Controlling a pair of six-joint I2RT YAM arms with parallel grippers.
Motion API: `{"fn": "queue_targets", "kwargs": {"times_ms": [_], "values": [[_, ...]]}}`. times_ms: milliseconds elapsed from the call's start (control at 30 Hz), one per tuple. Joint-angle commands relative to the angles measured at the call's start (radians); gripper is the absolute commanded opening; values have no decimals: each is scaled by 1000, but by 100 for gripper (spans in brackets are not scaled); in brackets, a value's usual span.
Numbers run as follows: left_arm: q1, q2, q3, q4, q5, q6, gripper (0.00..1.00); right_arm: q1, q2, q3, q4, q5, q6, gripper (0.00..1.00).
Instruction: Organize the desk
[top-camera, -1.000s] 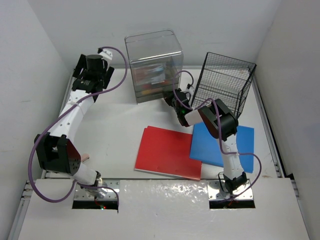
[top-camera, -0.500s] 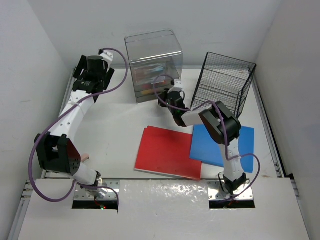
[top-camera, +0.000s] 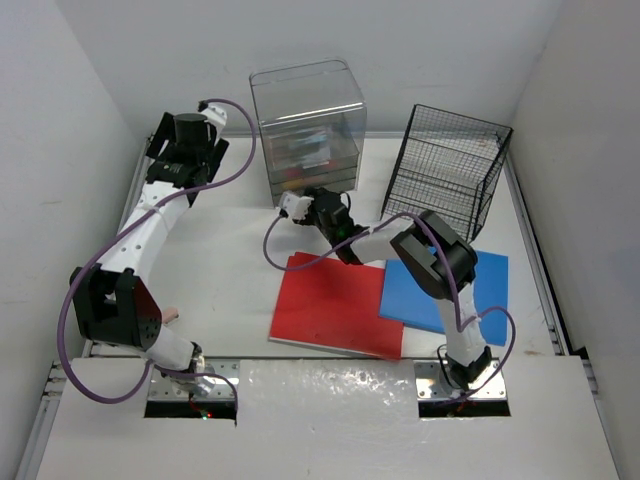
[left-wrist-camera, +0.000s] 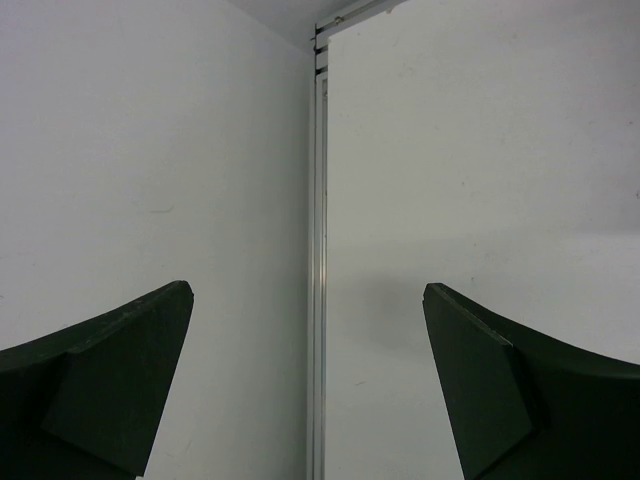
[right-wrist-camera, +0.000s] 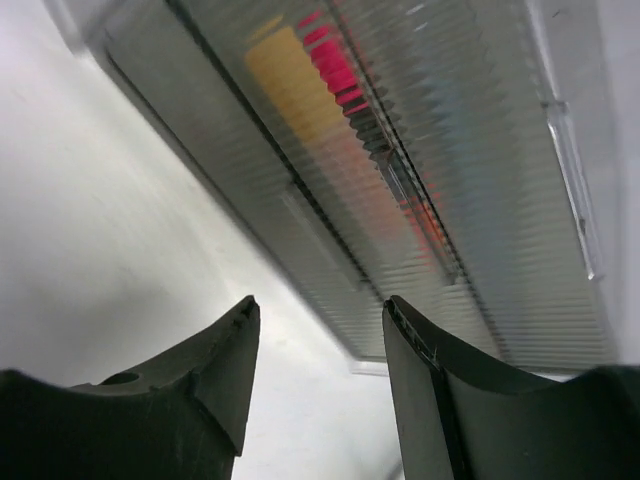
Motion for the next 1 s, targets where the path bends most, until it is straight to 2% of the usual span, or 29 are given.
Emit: {"fn": "queue_targets", "kwargs": {"times_ms": [0,200,500,967], "values": [[8,-16,2,41,-18,8,100,1,75,21,102,94,-365,51],[13,-13,5,32,-12,9,100,27,188,38,263,158,-656,54],[19,-9,6,28,5,11,100,36,326,44,544,209,-932,54],[24,-9,5,19,28,9,100,19,403,151,483,229,-887,51]]}}
